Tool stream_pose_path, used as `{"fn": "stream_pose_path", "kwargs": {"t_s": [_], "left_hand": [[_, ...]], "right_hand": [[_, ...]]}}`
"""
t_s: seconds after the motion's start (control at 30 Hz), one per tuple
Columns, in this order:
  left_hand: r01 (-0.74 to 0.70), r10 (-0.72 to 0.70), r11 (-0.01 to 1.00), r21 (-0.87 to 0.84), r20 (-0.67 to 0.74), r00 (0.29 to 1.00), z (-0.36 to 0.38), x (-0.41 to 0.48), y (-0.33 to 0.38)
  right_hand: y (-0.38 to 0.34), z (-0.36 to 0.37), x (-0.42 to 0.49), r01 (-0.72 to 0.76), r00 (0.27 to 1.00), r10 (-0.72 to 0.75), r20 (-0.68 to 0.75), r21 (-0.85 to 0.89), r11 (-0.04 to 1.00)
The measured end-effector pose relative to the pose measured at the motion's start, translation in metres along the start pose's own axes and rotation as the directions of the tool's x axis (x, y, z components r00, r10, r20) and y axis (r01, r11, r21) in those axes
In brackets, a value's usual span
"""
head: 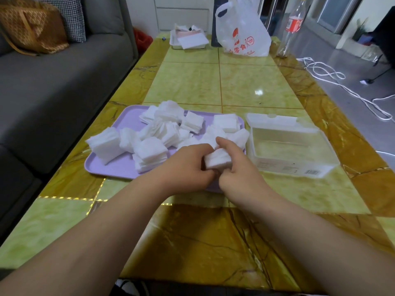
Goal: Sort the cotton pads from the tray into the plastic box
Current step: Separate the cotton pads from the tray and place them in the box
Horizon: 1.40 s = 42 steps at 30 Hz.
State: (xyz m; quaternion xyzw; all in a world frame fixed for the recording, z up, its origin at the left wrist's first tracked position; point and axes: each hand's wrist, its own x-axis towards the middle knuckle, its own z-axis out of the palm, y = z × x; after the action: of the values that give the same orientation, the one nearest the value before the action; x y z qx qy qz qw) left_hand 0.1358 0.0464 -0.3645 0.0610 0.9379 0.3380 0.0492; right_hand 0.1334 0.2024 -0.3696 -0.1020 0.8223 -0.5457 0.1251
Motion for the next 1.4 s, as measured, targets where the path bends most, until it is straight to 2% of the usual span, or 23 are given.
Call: {"fn": "stream_pose_path", "kwargs": {"t_s": [0.1, 0.23, 0.37, 0.43, 0.6, 0.7, 0.73, 0.8, 0.83, 0.93, 1.03, 1.13, 1.23, 1.4], "left_hand": [[0.037, -0.048, 0.989, -0.142, -0.074, 0.996, -0.005, 0.000, -0.004], [0.048, -0.091, 0.963, -0.264, -0.153, 0.984, -0.009, 0.002, 0.006], [0.085, -0.122, 0.889, -0.450, -0.055, 0.991, -0.009, 0.001, 0.021], [0.062, -0.094, 0.881, -0.469, -0.044, 0.995, -0.005, 0.002, 0.030], [-0.009, -0.072, 0.854, -0.520, -0.135, 0.988, 0.010, 0.011, 0.059], [-0.006, -0.101, 0.843, -0.538, -0.170, 0.980, 0.021, 0.020, 0.068], [-0.009, -0.097, 0.890, -0.455, -0.210, 0.973, 0.028, 0.024, 0.068], [-0.036, -0.008, 0.987, -0.158, -0.273, 0.962, 0.041, 0.029, 0.066], [-0.062, 0.047, 0.997, -0.050, -0.261, 0.964, 0.045, 0.031, 0.065], [-0.062, 0.071, 0.994, 0.092, -0.100, 0.992, 0.052, 0.030, 0.070], [-0.063, 0.076, 0.973, 0.220, -0.053, 0.996, 0.058, 0.032, 0.072], [-0.079, 0.094, 0.963, 0.259, -0.046, 0.995, 0.056, 0.028, 0.076], [-0.146, 0.146, 0.958, 0.246, 0.016, 0.989, 0.054, 0.016, 0.083], [-0.095, 0.096, 0.995, -0.019, 0.003, 0.995, 0.043, 0.010, 0.078]], "right_hand": [[-0.002, -0.008, 0.001, 0.099, 0.993, -0.102, -0.060, -0.051, 0.994], [-0.005, -0.028, 0.005, 0.117, 0.986, -0.111, -0.127, 0.041, 0.992], [-0.006, -0.047, 0.004, 0.047, 0.991, -0.017, -0.135, 0.221, 0.974], [-0.004, -0.055, 0.004, 0.015, 0.989, 0.024, -0.149, 0.252, 0.968], [-0.001, -0.083, -0.003, -0.006, 0.992, 0.057, -0.116, 0.399, 0.917], [0.003, -0.096, -0.004, -0.021, 0.974, 0.122, -0.192, 0.460, 0.887], [0.006, -0.100, -0.004, -0.021, 0.960, 0.148, -0.238, 0.464, 0.885], [0.013, -0.108, -0.003, -0.026, 0.926, 0.178, -0.332, 0.416, 0.909], [0.016, -0.112, -0.003, -0.033, 0.913, 0.181, -0.365, 0.377, 0.926], [0.023, -0.120, -0.004, -0.033, 0.894, 0.151, -0.422, 0.274, 0.961], [0.023, -0.125, -0.004, -0.006, 0.869, 0.034, -0.493, 0.058, 0.998], [0.020, -0.129, -0.001, -0.002, 0.859, -0.076, -0.506, -0.153, 0.988], [0.023, -0.127, 0.004, -0.069, 0.879, -0.076, -0.470, -0.284, 0.956], [0.030, -0.120, 0.018, -0.211, 0.905, -0.005, -0.425, -0.458, 0.864]]}}
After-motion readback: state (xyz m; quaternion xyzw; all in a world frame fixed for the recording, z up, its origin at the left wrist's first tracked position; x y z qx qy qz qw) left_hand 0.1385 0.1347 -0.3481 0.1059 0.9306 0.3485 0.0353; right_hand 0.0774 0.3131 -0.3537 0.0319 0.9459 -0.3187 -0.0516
